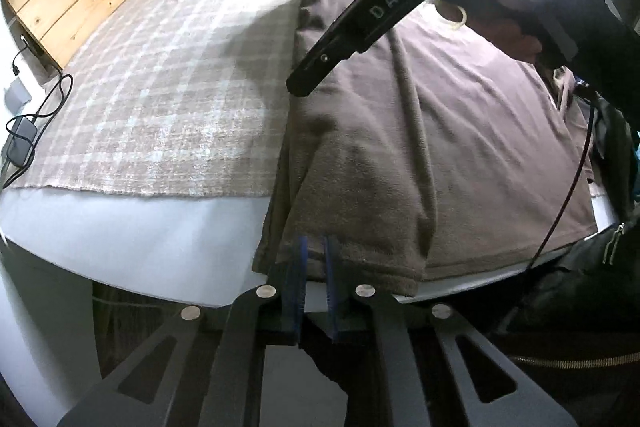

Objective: Fold clothes

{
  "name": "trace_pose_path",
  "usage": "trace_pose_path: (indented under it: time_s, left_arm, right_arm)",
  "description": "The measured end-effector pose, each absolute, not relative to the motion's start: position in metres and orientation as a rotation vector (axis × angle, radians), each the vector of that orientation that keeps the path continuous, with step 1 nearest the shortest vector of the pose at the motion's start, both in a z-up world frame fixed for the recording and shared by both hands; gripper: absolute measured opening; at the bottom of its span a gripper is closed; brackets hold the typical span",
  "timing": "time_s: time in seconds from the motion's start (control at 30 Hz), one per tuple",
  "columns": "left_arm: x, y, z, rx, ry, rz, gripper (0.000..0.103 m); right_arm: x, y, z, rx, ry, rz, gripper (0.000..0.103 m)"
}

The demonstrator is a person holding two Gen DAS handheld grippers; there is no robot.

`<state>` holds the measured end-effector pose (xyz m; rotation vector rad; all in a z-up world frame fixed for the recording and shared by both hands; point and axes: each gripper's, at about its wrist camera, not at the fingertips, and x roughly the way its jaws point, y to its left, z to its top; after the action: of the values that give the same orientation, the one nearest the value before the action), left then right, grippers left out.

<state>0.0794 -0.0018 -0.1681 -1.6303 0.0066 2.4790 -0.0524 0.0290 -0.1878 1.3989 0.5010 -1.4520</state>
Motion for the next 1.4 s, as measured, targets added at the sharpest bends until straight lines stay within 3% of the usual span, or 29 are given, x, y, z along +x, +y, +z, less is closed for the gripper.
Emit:
trace_pose_path:
  time_s: [0.07, 0.13, 0.2, 0.23, 0.27, 0.37, 0.43, 0.83, 0.97, 1.03, 1.17, 1.23, 1.33, 1.4]
  left_arm:
    - [0.080, -0.004, -0.167, -1.626, 0.007, 2.484, 0.026]
    - [0.078, -0.007, -0.170, -1.635, 0.012, 2.482, 0.028]
    - [0.074, -0.007, -0.176, -1.657, 0.038, 2.466, 0.028]
    - [0.073, -0.007, -0.179, -1.670, 0.048, 2.458, 0.023]
    - [0.072, -0.006, -0.181, -1.678, 0.048, 2.446, 0.011]
    - [0.075, -0.001, -0.182, -1.670, 0.049, 2.420, 0.004]
    - [0.082, -0.002, -0.177, -1.672, 0.049, 2.421, 0.004]
    - [0.095, -0.026, -0.148, -1.643, 0.003, 2.503, 0.010]
    - [0.087, -0.033, -0.146, -1.618, -0.012, 2.487, 0.010]
    - [0.081, -0.035, -0.147, -1.607, -0.020, 2.475, 0.010]
    - [0.066, -0.034, -0.150, -1.571, -0.026, 2.423, 0.010]
    - [0.055, -0.034, -0.153, -1.567, -0.018, 2.412, 0.010]
    - [0.037, -0.030, -0.159, -1.549, -0.034, 2.367, 0.010]
    - [0.030, -0.023, -0.163, -1.533, -0.021, 2.328, 0.010]
  right_arm:
    - [-0.043, 0.030, -0.184, 1.381, 0.535, -1.438, 0.023]
    - [-0.037, 0.025, -0.188, 1.371, 0.582, -1.454, 0.021]
    - [-0.031, 0.021, -0.195, 1.371, 0.627, -1.465, 0.014]
    - [-0.030, 0.020, -0.200, 1.381, 0.635, -1.466, 0.013]
    - [-0.030, 0.019, -0.202, 1.390, 0.632, -1.462, 0.013]
    - [-0.031, 0.017, -0.208, 1.399, 0.629, -1.465, 0.013]
    - [-0.034, 0.018, -0.212, 1.413, 0.612, -1.471, 0.009]
    - [0.007, 0.073, -0.177, 1.354, 0.441, -1.429, 0.011]
    - [0.054, 0.072, -0.174, 1.270, 0.527, -1.412, 0.012]
    - [0.073, 0.065, -0.177, 1.228, 0.592, -1.418, 0.025]
    - [0.096, 0.052, -0.195, 1.169, 0.736, -1.444, 0.026]
    - [0.102, 0.054, -0.200, 1.136, 0.782, -1.468, 0.024]
    - [0.107, 0.056, -0.203, 1.114, 0.780, -1.480, 0.011]
    - [0.109, 0.058, -0.199, 1.118, 0.776, -1.483, 0.010]
